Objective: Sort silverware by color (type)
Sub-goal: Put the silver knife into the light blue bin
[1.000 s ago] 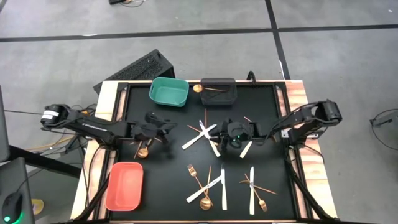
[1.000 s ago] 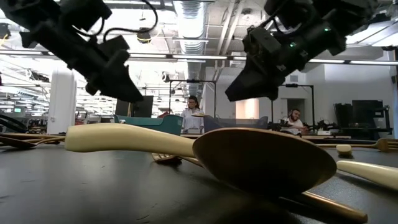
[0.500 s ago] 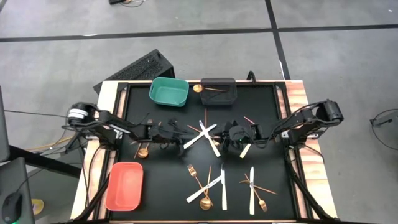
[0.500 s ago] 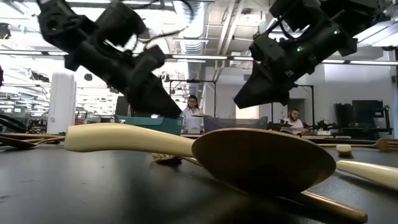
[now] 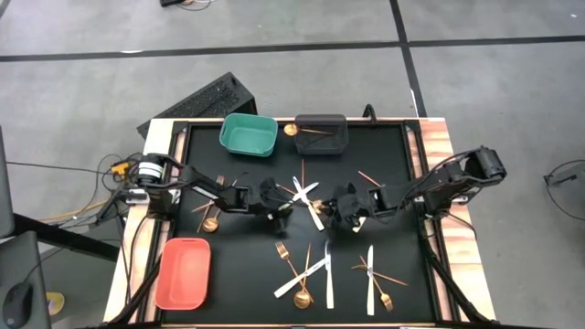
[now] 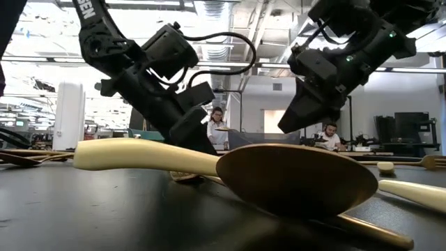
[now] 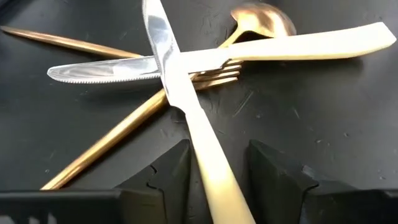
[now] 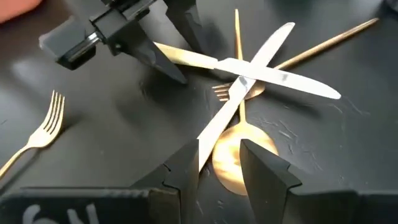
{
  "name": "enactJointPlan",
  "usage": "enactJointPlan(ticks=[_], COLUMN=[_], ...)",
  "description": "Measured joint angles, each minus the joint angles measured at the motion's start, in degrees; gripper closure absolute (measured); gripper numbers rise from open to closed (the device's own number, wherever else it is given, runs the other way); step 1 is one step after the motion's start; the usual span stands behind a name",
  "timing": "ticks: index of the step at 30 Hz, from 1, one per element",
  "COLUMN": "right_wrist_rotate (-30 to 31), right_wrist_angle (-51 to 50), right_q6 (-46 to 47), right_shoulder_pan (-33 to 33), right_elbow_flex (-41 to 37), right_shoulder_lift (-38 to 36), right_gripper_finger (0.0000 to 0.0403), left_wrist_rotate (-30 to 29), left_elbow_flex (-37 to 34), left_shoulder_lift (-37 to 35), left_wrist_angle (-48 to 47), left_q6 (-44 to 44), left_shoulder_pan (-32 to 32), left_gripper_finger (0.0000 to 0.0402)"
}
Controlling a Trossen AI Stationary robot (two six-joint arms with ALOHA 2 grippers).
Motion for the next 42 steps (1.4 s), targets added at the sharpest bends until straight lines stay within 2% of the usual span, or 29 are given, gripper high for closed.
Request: enactJointPlan(ticks=[7, 12, 15, 18, 20, 23, 28, 34, 38, 42], right_wrist_rotate=[0.4, 0.4, 1.8, 5.5, 7.9, 10.6, 13.2, 14.5, 15.5, 15.5], right_wrist_angle=[-0.9, -3.2, -4.0, -4.3, -5.1, -6.3, -10.2, -14.1, -13.9, -13.9], right_q6=[0.1, 0.1, 0.1, 0.0, 0.3, 1.6, 7.3, 13.4, 13.5, 13.2], right_shoulder_pan=[1.7, 2.0, 2.9, 4.6, 6.1, 7.9, 10.1, 13.1, 13.9, 13.0], right_elbow_flex=[0.0, 0.0, 0.0, 0.0, 0.0, 0.0, 0.0, 0.0, 0.0, 0.0], right_shoulder_lift=[0.0, -2.0, -3.8, -5.5, -6.1, -6.1, -6.0, -5.9, -5.9, -5.9], right_gripper_finger=[0.0275, 0.0285, 0.0286, 0.0286, 0.0286, 0.0286, 0.0286, 0.0286, 0.0286, 0.0286], left_wrist_rotate=[-1.1, -2.3, -8.7, -20.1, -26.5, -28.4, -21.0, -1.3, 3.5, 10.2], left_elbow_flex=[0.0, -0.3, -0.2, -0.2, -0.2, -0.2, -0.2, -0.2, -0.2, -0.2], left_shoulder_lift=[-1.7, -9.4, -17.0, -23.8, -27.6, -32.6, -38.3, -40.4, -37.8, -35.1], left_wrist_angle=[-3.1, -14.7, -22.5, -31.7, -35.1, -36.0, -33.5, -37.1, -38.6, -38.2], left_q6=[1.2, 6.4, 12.1, 21.3, 27.7, 35.3, 42.5, 42.8, 42.4, 41.6], left_shoulder_pan=[0.1, 0.3, 0.5, 1.9, 5.1, 11.7, 21.7, 27.7, 28.2, 27.9], left_gripper_finger=[0.0362, 0.0363, 0.0346, 0.0327, 0.0326, 0.0339, 0.0369, 0.0385, 0.0368, 0.0329])
